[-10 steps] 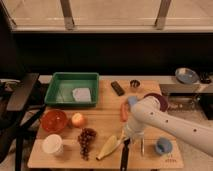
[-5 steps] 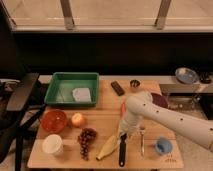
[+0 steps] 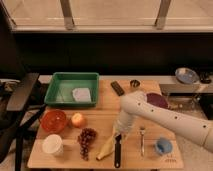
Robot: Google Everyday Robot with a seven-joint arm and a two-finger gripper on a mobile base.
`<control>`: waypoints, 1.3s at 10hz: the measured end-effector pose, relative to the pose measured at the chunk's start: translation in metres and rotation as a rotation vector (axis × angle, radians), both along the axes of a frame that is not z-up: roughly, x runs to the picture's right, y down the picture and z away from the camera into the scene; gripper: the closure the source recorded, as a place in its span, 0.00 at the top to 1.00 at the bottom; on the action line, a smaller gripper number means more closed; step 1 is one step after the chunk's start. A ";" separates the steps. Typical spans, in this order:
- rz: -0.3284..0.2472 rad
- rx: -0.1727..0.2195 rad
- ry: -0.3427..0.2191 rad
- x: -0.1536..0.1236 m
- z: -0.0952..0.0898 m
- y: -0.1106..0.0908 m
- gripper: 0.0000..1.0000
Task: Wipe table surface with brush
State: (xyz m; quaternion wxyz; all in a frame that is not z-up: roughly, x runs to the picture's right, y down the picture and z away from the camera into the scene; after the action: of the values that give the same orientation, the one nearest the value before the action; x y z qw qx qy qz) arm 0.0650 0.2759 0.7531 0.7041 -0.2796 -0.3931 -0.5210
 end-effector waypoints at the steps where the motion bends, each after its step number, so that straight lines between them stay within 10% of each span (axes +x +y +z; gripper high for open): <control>1: 0.005 -0.006 0.004 0.001 -0.006 0.006 0.00; 9: 0.009 -0.011 0.212 0.072 0.001 -0.014 0.00; 13: -0.020 0.000 0.169 0.047 0.013 -0.023 0.00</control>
State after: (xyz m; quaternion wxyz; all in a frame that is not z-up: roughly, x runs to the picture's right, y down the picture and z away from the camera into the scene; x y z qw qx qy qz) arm 0.1119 0.2527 0.7657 0.7297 -0.3265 -0.3294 -0.5024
